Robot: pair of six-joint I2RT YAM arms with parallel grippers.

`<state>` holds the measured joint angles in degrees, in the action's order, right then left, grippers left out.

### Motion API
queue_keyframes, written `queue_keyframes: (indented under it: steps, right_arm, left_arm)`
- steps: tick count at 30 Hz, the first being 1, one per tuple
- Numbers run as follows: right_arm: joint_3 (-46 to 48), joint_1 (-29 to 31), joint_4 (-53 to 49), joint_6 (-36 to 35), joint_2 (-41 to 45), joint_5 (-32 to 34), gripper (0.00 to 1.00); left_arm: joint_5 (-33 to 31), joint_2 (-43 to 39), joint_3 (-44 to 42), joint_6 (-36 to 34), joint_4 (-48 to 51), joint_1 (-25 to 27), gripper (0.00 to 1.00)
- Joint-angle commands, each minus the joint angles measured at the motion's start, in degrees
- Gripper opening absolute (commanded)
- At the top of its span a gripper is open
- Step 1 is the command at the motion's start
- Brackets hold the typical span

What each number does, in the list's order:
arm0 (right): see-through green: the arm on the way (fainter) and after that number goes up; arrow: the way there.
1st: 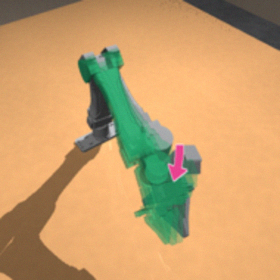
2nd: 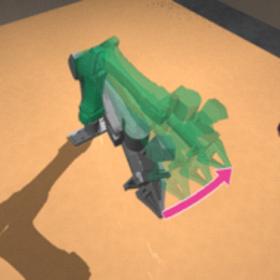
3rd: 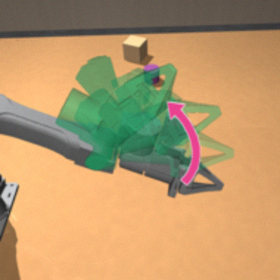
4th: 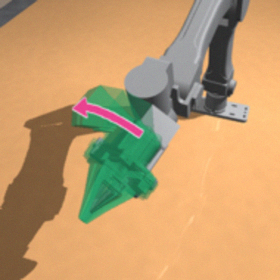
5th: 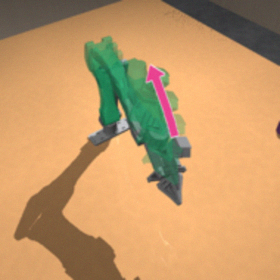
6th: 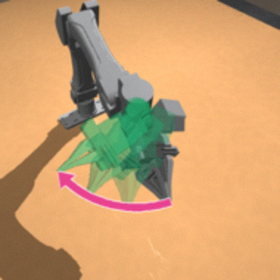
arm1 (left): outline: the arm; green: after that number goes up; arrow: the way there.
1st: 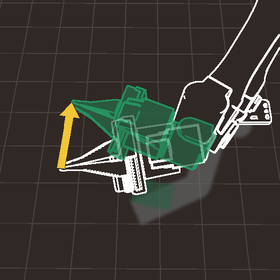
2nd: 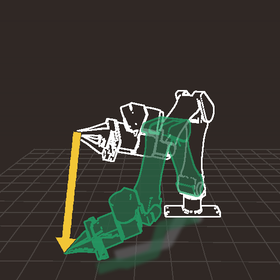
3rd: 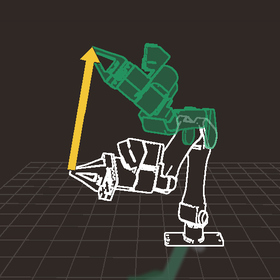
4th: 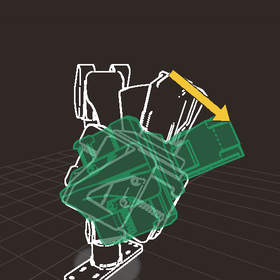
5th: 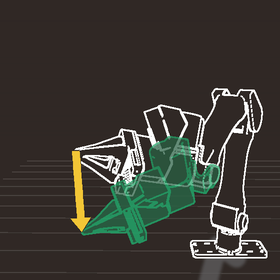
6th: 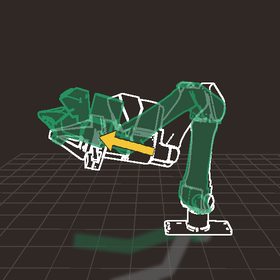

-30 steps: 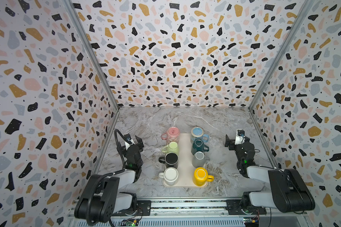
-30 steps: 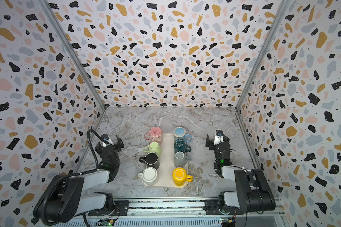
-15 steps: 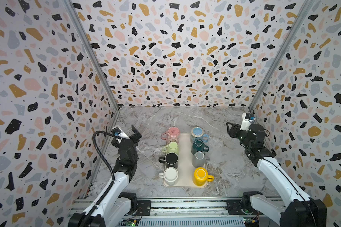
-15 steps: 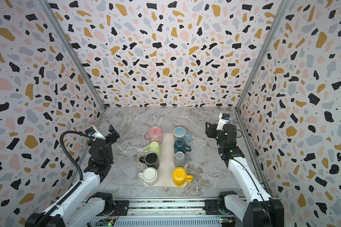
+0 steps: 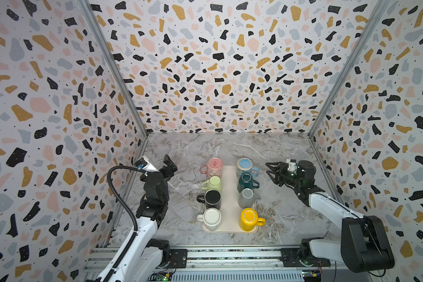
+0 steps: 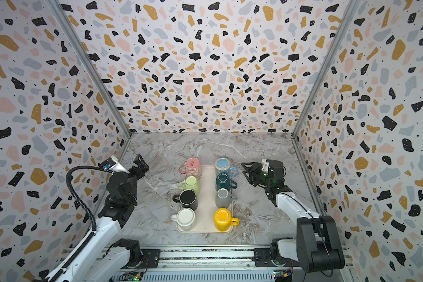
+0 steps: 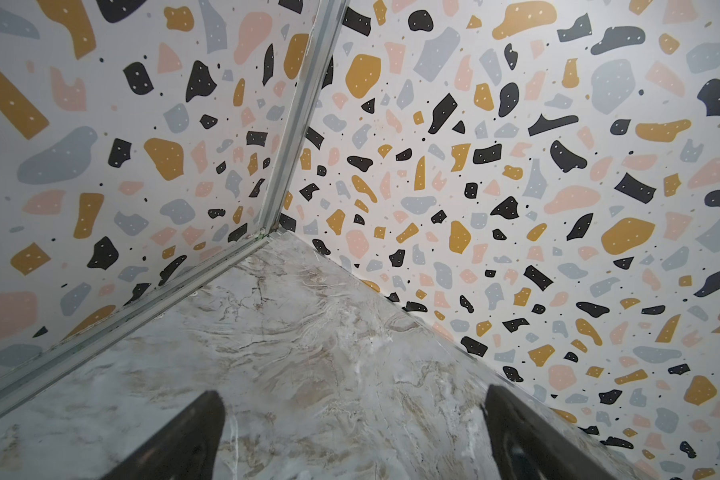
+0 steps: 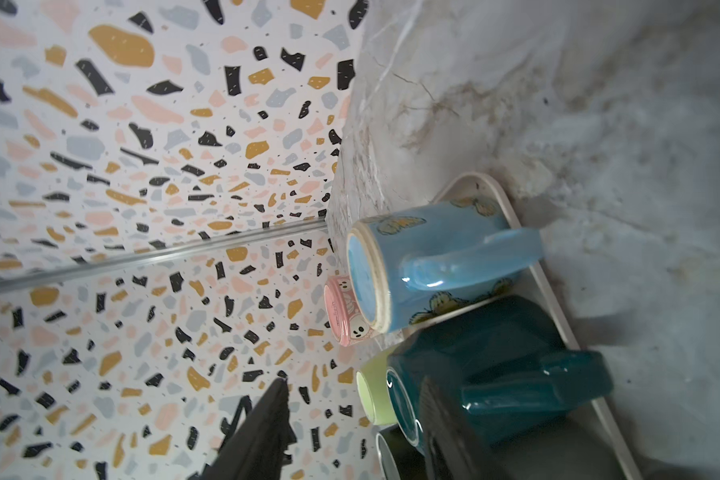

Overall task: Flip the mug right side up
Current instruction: 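Reach the right gripper toward the upside-down light blue mug on the tray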

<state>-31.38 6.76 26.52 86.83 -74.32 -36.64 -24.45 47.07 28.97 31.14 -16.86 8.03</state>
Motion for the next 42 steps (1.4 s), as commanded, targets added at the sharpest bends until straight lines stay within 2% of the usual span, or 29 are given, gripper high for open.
queue_keyframes:
  steps: [1, 9, 19, 29, 42]
  right_arm:
    - [1.09, 0.55, 8.54, 13.88, 0.05, -0.18, 0.53]
    - [5.57, 2.13, 19.20, 27.54, -5.20, 2.92, 0.52]
    - [5.56, 5.31, 25.73, 37.54, -11.35, 7.18, 0.51]
    - [4.88, 6.86, 30.42, 42.22, -17.02, 11.43, 0.51]
    - [0.74, 7.74, 39.29, 46.32, -26.23, 11.33, 0.52]
  left_arm:
    - [0.45, -0.18, -0.04, 1.65, -2.10, -0.21, 0.98]
    - [-0.26, 1.48, 1.21, 1.65, -1.42, -0.21, 0.99]
    - [-0.01, 2.83, 1.81, 2.13, -1.50, -0.21, 1.00]
    - [-1.69, 3.09, 2.94, 0.51, -1.25, -0.21, 1.00]
    - [-3.53, 3.20, 4.36, -1.51, -0.06, -0.21, 1.00]
